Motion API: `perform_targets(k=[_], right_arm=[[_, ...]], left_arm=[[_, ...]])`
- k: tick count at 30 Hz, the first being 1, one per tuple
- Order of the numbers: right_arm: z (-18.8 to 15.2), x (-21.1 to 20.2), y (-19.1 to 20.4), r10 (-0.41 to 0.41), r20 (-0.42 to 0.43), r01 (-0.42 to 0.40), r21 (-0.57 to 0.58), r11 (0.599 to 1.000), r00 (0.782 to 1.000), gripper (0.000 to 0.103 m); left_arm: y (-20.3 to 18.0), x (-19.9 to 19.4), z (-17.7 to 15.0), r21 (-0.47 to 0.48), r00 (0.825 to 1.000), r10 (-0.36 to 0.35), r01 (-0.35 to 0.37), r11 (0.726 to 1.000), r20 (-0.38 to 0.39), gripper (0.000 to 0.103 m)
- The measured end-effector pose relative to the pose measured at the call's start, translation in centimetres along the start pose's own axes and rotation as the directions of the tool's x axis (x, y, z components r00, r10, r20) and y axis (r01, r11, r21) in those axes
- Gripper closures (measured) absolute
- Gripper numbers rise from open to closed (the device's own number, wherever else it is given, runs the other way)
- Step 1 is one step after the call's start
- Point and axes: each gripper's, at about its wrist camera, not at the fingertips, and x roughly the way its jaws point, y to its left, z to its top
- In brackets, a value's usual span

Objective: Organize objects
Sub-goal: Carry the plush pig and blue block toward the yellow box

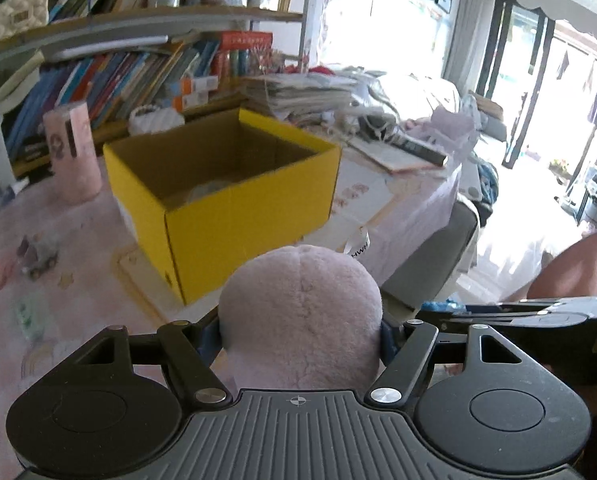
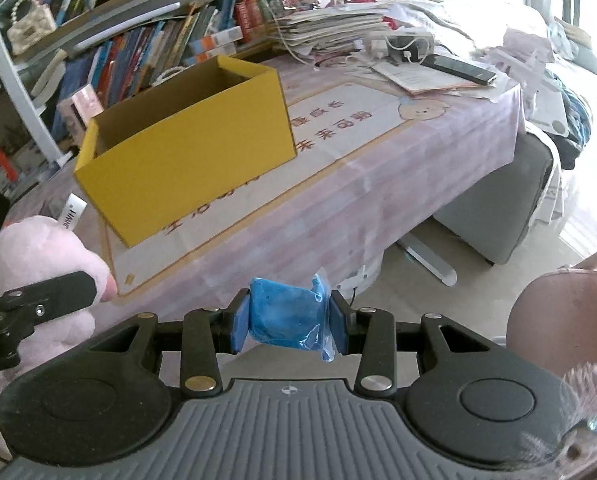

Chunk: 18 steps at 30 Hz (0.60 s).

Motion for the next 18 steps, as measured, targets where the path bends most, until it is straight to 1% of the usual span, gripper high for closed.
perform_targets(k=[5, 8, 12, 14, 18], right_arm=[[2.4, 0.9, 0.2, -0.009, 0.044, 0.011, -0.033, 0.999, 0.999, 0.066], [4.6, 1.2, 0.4, -0.006, 0.1, 0.011, -0.054, 0.998, 0.995, 0.066], [8.2, 1.4, 0.4, 0.005, 0.193, 0.012, -0.084, 0.996, 0.981, 0.066], [10.2, 1.9, 0.5, 0.011, 0.225, 0.011, -0.098, 0.995, 0.974, 0.066], [13.7, 3.9, 0.4, 0.051, 0.234, -0.027, -0.105, 0.994, 0.971, 0.066]], left_arm=[[0.8, 1.3, 2.6, -0.021, 0.998, 0.024, -0.023, 1.0, 0.058, 0.031], [1.0, 2.2, 4.5, -0.022, 0.994, 0.038, -0.036, 0.999, 0.101, 0.031], [1.0, 3.5, 7.3, -0.017, 0.986, 0.054, -0.052, 0.998, 0.16, 0.03], [0.8, 4.6, 8.8, -0.013, 0.983, 0.062, -0.06, 0.998, 0.173, 0.03], [0.7, 7.2, 10.4, -0.005, 0.983, 0.084, -0.085, 0.996, 0.166, 0.03]])
